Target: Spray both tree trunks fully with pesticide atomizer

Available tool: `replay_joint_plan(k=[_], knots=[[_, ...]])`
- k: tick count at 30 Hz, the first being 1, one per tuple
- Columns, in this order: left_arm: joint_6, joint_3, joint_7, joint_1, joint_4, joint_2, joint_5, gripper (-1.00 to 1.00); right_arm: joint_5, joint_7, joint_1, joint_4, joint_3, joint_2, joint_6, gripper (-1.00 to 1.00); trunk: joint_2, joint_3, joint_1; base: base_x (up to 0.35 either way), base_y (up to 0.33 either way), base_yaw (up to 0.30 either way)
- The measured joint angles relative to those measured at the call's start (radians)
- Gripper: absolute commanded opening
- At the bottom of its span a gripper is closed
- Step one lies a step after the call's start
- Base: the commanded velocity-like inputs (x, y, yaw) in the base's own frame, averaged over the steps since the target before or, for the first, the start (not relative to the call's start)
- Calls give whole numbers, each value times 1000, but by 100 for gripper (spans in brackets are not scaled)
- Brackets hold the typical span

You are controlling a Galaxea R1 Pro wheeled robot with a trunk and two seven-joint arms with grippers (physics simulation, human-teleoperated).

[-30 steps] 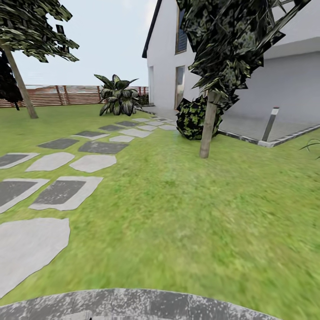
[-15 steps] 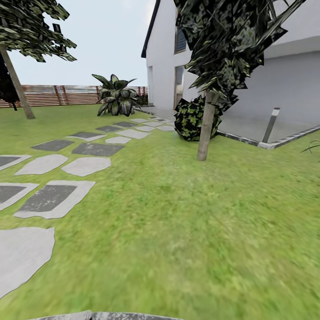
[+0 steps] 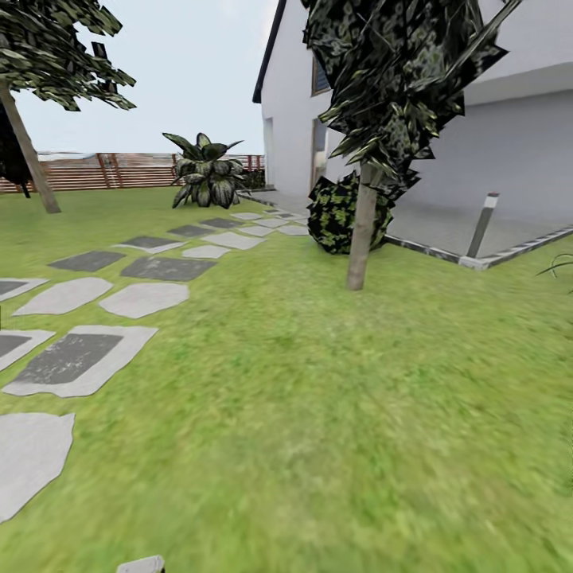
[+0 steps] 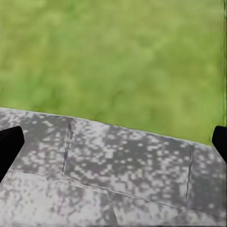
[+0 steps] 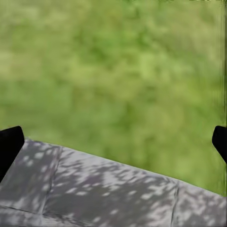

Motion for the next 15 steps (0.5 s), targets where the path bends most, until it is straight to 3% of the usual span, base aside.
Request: replay_joint_plan(k=[15], knots=[[1,1,1,0,0,-1,-1,100,0,0,0,0,0,0,0,100,0,0,0,1,-307,251]])
